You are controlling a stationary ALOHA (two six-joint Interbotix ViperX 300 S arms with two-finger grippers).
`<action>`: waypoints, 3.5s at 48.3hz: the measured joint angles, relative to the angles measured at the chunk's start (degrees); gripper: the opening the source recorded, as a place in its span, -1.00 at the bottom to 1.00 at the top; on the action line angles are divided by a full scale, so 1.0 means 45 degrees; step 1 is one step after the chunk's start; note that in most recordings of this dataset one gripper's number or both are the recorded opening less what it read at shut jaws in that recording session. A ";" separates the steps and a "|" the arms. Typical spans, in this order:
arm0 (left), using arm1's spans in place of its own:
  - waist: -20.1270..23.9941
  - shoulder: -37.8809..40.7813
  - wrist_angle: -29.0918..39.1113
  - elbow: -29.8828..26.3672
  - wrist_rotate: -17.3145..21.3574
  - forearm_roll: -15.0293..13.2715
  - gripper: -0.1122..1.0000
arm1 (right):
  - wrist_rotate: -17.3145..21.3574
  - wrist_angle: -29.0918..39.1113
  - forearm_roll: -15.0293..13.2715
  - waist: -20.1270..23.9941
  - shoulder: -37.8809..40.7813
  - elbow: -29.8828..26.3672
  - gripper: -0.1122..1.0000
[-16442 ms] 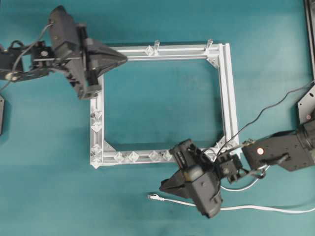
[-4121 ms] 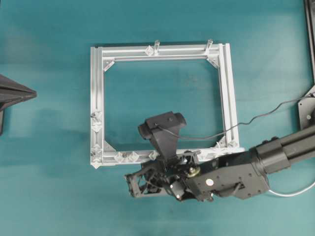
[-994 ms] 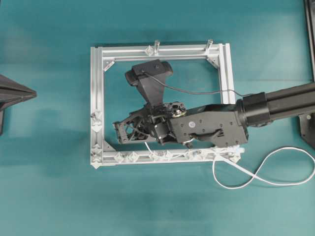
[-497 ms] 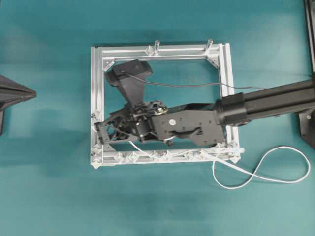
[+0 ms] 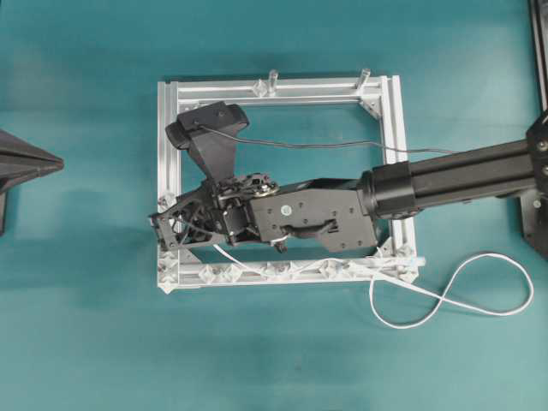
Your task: Move the cable alternately left and right between 8 closely spaced pins so it hooks onto each one.
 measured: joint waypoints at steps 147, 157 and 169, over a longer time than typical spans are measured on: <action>0.0000 0.0000 0.0000 0.0000 -0.0020 0.0000 -0.80 | 0.0586 0.0039 0.0605 0.2344 0.0586 -0.1406 -0.57; 0.0000 0.0000 0.0000 0.0000 -0.0020 0.0000 -0.80 | 0.0332 -0.0039 0.0566 0.2363 0.1133 -0.2324 -0.57; 0.0000 0.0000 0.0020 0.0000 -0.0020 -0.0020 -0.80 | 0.0195 -0.0371 0.0547 0.2246 0.1855 -0.3242 -0.57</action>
